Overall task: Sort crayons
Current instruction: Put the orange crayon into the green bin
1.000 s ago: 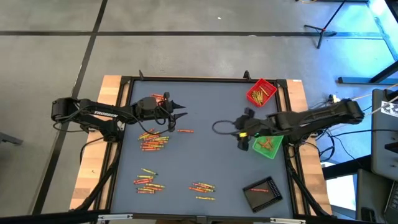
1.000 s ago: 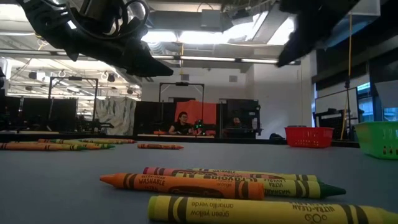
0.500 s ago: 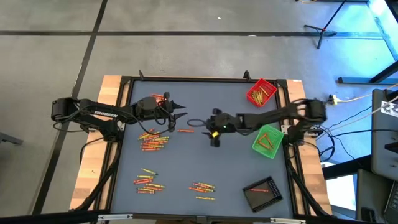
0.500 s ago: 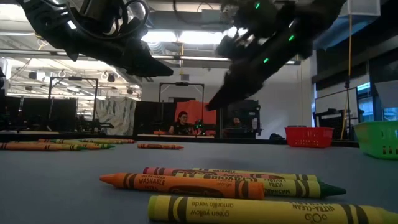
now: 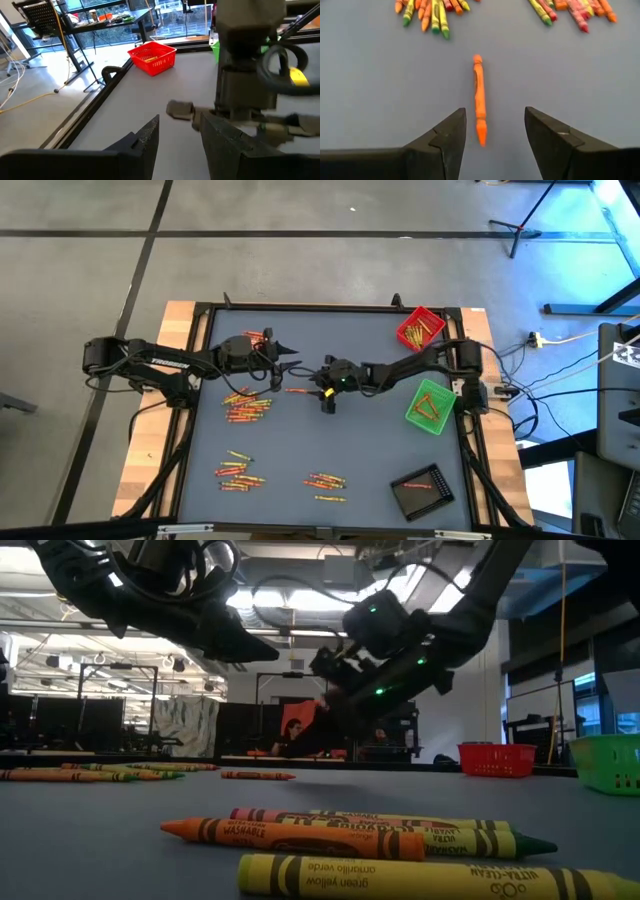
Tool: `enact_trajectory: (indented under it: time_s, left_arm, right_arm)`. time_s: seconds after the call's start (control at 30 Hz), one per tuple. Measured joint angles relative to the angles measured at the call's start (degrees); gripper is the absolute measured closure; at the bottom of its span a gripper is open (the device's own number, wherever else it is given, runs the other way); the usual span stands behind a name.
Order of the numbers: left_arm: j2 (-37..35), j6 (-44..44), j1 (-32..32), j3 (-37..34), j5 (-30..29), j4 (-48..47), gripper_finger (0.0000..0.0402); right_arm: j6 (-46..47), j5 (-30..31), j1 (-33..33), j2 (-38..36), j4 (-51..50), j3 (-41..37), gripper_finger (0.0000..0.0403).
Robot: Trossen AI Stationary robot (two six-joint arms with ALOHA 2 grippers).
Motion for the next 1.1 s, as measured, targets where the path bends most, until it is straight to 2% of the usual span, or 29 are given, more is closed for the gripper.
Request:
enact_trajectory:
  time_s: [0.13, 0.3, 0.63, 0.73, 0.97, 1.1]
  left_arm:
    - [0.0, 0.0, 0.0, 0.0, 0.0, 0.0, 0.0274]
    - [-0.02, 0.0, 0.0, 0.0, 0.0, -0.04, 0.0274]
    - [-0.01, 0.0, 0.0, 0.0, 0.02, -0.06, 0.0274]
    - [-0.02, 0.0, 0.0, 0.0, 0.04, -0.07, 0.0274]
    - [-0.02, 0.0, 0.0, 0.0, 0.02, -0.07, 0.0274]
    - [-0.02, 0.0, 0.0, 0.0, 0.02, -0.07, 0.0274]
  right_arm:
    - [0.43, -0.12, 0.02, 2.97, -0.25, 2.85, 0.0205]
    - [0.75, -3.5, 0.02, 5.1, -0.52, 4.78, 0.0205]
    - [0.75, -2.97, -0.36, 5.67, -3.69, 5.09, 0.0213]
    - [0.56, -3.06, -0.55, 5.61, -4.23, 5.09, 0.0242]
    - [0.05, -2.22, -0.63, 5.58, -4.33, 5.07, 0.0339]
    - [-0.16, -1.24, -0.66, 5.58, -4.48, 5.05, 0.0378]
